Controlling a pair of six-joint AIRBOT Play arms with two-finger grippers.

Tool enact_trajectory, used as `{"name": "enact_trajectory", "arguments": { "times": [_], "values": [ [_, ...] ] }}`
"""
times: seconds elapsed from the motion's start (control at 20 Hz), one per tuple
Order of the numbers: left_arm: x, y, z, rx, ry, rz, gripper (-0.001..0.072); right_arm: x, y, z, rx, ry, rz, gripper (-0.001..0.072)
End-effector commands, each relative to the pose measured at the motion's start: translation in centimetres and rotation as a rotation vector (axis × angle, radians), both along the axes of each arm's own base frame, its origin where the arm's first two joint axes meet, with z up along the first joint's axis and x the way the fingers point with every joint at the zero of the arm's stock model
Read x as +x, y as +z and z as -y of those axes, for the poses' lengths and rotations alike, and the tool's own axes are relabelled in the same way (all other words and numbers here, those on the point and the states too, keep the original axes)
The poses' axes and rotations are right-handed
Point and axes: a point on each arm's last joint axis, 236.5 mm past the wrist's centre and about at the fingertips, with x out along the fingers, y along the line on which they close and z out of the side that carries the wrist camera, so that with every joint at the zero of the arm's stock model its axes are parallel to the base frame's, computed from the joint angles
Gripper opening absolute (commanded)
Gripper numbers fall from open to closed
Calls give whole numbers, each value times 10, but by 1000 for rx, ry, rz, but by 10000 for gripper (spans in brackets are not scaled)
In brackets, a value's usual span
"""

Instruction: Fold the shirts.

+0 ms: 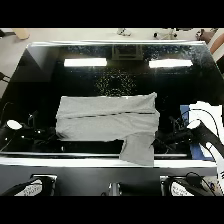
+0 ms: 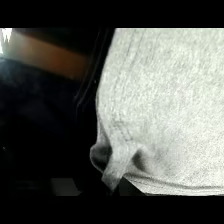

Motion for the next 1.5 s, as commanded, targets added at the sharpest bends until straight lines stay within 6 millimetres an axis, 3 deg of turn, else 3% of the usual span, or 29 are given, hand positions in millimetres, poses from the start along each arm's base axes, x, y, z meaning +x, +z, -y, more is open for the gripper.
{"name": "enact_trajectory", "arguments": {
  "times": [0.0,0.2,0.3,0.45,0.6,0.7,0.85,0.9,0.95,1.0,1.05,1.15,1.25,1.45],
  "values": [
    [19,22,-5,29,-54,103,25,30,21,-4,32,-20,110,16],
    [79,99,-20,95,-37,324,20,122,107,6,-17,-49,405,15],
    [109,115,-15,92,-49,375,20,177,132,4,-63,-68,549,15],
    [164,114,-17,81,-33,380,21,246,132,8,-87,-139,614,15],
    [215,97,-17,21,-29,341,23,282,106,14,-81,-198,568,15],
    [236,74,-6,-44,-25,280,24,289,80,13,-60,-237,520,16],
    [251,34,6,-85,-11,193,36,284,42,11,-49,-248,429,17],
    [254,27,10,-100,-7,184,139,283,38,10,-43,-248,416,22],
    [256,27,10,-103,-6,188,400,283,38,9,-41,-247,418,194],
    [260,33,6,-97,-11,206,574,282,44,11,-38,-221,429,528],
    [264,46,-1,-93,-22,234,587,277,53,16,-41,-148,451,707],
    [267,79,-16,-86,-36,283,586,257,49,45,-102,-85,386,704],
    [264,110,-20,-72,-58,337,585,234,31,52,-116,-56,279,709],
    [252,162,1,-63,-126,410,584,230,10,4,-24,-5,230,708]
  ]
}}
